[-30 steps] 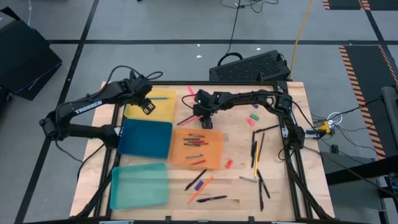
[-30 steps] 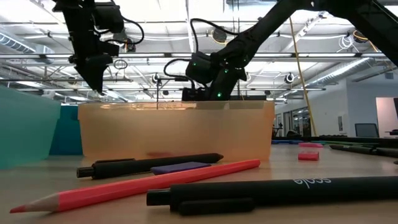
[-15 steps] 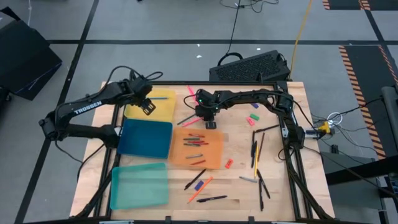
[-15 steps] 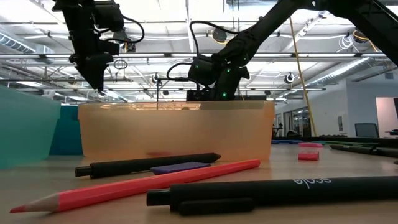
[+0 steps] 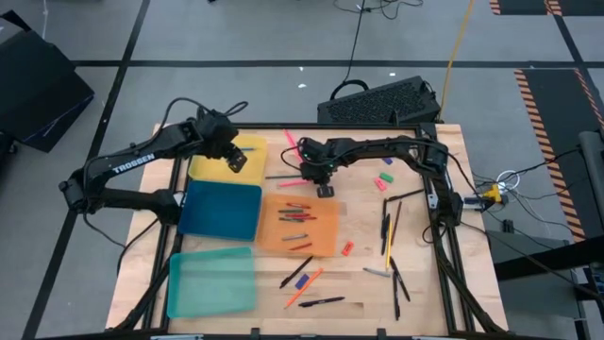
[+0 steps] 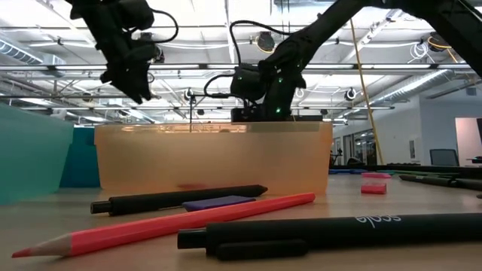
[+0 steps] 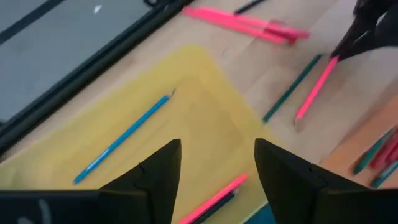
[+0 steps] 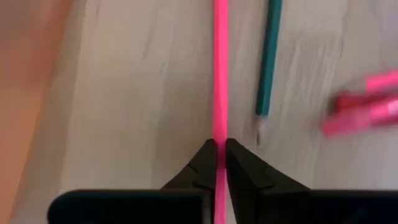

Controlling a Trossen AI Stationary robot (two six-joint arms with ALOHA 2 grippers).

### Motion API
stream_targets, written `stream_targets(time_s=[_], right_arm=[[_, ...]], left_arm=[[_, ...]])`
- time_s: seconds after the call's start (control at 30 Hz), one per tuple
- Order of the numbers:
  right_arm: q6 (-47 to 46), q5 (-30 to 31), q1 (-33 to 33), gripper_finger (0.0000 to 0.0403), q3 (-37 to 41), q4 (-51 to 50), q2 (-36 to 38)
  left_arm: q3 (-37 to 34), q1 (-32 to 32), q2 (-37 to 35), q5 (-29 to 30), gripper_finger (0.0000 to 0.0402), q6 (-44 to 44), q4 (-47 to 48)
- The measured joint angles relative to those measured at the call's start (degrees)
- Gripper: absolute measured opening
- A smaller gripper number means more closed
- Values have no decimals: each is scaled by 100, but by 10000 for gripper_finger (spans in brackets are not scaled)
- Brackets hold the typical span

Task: Sort crayons/erasers/pens/pencils in bins
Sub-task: Put the pink pencil into yellow bin

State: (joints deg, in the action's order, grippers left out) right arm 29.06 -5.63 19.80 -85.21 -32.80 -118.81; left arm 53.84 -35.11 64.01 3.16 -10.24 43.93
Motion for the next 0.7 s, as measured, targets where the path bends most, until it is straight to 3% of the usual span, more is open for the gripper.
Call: stream_targets(time_s=[0.33, 0.57, 0.7], right_arm=[[-735, -33, -3, 16, -13, 214, 1465], [-1491, -37, -3, 16, -18, 938, 2369], [-1851, -61, -3, 16, -25, 1493, 2682]], left_arm=[[0, 2, 0, -446, 207, 175, -857], [0, 183, 0, -1684, 207, 555, -2239], [0, 398, 2, -2012, 207, 709, -3150]])
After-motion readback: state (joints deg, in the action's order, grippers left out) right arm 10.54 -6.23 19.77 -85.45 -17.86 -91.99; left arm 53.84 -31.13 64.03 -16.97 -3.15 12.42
